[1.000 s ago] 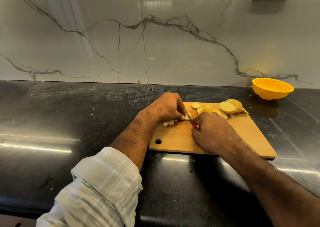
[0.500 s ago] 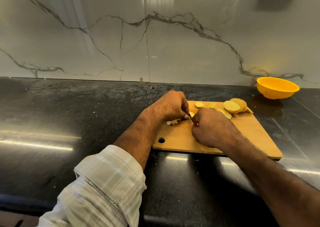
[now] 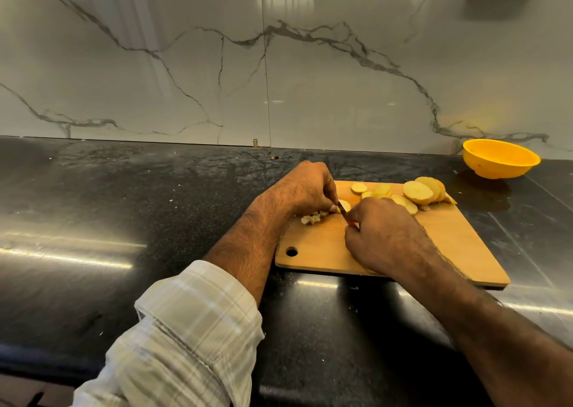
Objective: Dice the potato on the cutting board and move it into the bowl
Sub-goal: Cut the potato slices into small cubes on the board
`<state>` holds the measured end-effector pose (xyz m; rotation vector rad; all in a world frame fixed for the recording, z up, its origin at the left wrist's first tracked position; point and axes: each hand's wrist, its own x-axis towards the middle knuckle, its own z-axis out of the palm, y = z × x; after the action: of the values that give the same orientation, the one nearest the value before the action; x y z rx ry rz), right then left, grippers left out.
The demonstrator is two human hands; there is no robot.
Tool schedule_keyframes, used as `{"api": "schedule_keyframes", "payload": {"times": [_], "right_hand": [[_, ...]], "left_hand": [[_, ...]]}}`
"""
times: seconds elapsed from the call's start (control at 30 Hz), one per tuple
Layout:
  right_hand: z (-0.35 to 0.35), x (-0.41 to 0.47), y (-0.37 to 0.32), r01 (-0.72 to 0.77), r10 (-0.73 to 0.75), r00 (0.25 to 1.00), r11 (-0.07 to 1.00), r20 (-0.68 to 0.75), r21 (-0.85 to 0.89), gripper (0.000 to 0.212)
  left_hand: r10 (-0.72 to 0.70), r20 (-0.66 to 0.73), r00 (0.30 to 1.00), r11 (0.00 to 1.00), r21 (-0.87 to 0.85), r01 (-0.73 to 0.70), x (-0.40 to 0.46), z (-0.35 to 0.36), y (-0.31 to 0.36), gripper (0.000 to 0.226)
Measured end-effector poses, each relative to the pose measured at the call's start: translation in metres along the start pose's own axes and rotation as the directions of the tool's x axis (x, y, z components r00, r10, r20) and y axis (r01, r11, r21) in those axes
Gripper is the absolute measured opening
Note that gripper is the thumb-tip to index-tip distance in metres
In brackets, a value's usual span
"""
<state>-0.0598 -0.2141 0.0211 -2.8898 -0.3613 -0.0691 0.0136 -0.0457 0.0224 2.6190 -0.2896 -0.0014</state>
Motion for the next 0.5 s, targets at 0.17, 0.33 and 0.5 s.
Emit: {"api": "schedule_keyframes", "payload": {"times": [0.17,0.33,0.5], "right_hand": [[-0.001,0.006,-0.003,0.014,-0.013,1.000,1.000,0.028,-0.012,0.035],[0.003,0.015,-0.004,0.015,-0.015,1.000,1.000,0.013,0.017,0.032],[0.007,0.013,0.006,0.009,-0.006,0.998,0.999,-0.067,0.052,0.034]], "left_hand": [[-0.005,-0.010,1.000,1.000,0.019,0.005,0.000,-0.001,0.001,0.009],[-0.024,-0.010,1.000,0.999,0.034,0.025,-0.001,0.000,0.003,0.007],[-0.044,0.002,0.999,0.999,0.023,0.044,-0.002,-0.003,0.002,0.005]]}}
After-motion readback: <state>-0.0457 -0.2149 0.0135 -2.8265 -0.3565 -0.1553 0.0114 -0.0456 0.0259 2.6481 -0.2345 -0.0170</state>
